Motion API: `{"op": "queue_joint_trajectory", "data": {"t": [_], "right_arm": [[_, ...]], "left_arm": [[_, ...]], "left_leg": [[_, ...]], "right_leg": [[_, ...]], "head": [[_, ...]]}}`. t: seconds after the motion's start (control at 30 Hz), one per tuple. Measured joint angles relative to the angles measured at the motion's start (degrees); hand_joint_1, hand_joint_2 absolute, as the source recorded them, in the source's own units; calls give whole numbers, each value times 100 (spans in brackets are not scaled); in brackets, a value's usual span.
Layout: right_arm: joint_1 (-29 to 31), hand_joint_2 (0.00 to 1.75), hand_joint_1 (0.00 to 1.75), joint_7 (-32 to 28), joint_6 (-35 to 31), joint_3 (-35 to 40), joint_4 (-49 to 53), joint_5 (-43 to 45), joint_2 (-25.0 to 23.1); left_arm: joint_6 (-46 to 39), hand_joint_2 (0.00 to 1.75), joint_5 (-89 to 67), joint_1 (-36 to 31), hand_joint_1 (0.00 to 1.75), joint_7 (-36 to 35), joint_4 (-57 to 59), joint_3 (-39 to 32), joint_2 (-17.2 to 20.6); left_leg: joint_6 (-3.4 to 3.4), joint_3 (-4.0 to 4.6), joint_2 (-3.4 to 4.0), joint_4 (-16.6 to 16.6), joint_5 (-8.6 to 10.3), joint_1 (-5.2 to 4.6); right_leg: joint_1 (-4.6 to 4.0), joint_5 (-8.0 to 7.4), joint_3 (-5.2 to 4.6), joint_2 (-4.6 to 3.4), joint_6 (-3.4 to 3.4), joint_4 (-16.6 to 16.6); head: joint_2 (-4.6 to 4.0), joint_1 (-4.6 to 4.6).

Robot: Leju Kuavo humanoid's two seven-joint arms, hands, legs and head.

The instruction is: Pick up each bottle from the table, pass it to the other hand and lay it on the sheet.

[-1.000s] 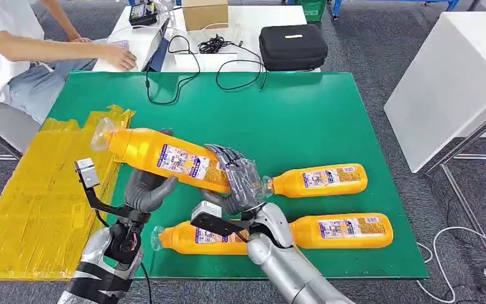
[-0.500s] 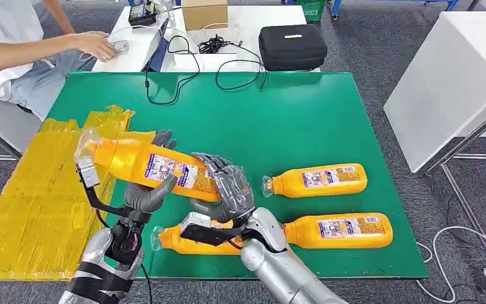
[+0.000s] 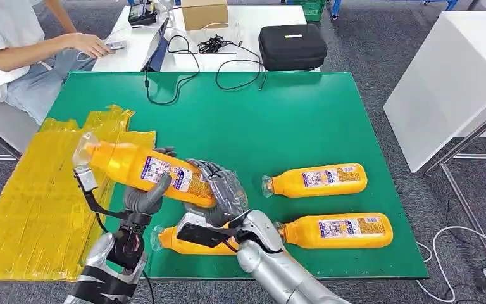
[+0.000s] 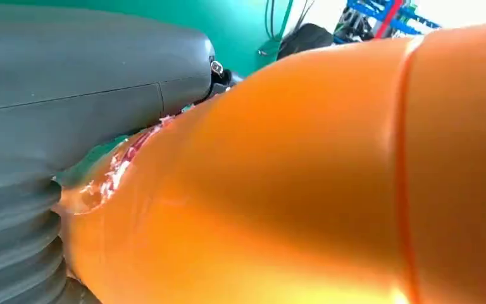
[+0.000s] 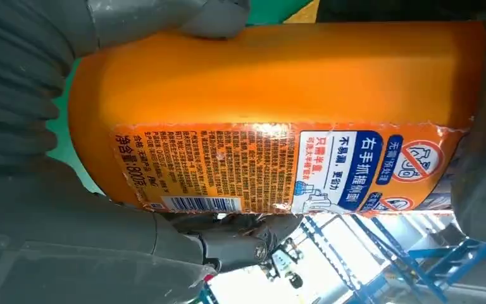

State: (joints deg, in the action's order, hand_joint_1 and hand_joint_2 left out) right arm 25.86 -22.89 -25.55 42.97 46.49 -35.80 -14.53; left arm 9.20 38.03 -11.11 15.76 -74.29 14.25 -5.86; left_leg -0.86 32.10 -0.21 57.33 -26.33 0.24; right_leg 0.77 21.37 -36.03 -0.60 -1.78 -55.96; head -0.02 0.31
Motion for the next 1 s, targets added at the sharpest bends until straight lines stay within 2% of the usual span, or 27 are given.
{"op": "queue_joint_trajectory", "data": {"t": [0.5, 0.53, 0.57, 0.6, 0.63, 0.8, 1.0], "right_arm": [[53, 175, 175, 37, 15, 90, -64, 70, -2], [54, 175, 9, 37, 15, 90, -64, 70, 0], [54, 175, 0, 37, 15, 92, -66, 70, -2], [56, 175, 0, 37, 13, 92, -66, 74, -2], [55, 0, 0, 37, 15, 96, -68, 79, -2], [-20, 0, 0, 31, 317, 83, 103, 532, 61], [-461, 0, 0, 114, 866, -398, 1852, 1390, 545]], "left_arm": [[-254, 175, 42, 82, 175, 50, -125, -44, -76], [-254, 175, 42, 82, 175, 53, -125, -44, -76], [-254, 175, 44, 82, 175, 55, -125, -46, -76], [-258, 175, 44, 82, 175, 57, -127, -46, -76], [-267, 175, 44, 82, 175, 64, -135, -46, -79], [-431, 175, 0, 66, 175, 166, -230, -151, -87], [-949, 175, -586, 163, 175, 553, -509, -402, -50]], "left_leg": [[0, 0, 0, 0, 0, 0], [0, 0, 0, 0, 0, 0], [0, 0, 0, 0, 0, 0], [0, 0, 0, 0, 0, 0], [0, 0, 0, 0, 0, 0], [0, -1, 0, 0, 0, 0], [-1, 4, -2, 0, 0, 0]], "right_leg": [[0, 0, 0, 0, 0, 0], [0, 0, 0, 0, 0, 0], [0, 0, 0, 0, 0, 0], [0, 0, 0, 0, 0, 0], [0, 0, 0, 0, 0, 0], [0, 0, -1, 0, 0, 0], [1, 0, -1, 2, 0, 0]], "head": [[0, 2], [0, 0], [0, 0], [0, 0], [0, 0], [0, 0], [0, 4]]}}
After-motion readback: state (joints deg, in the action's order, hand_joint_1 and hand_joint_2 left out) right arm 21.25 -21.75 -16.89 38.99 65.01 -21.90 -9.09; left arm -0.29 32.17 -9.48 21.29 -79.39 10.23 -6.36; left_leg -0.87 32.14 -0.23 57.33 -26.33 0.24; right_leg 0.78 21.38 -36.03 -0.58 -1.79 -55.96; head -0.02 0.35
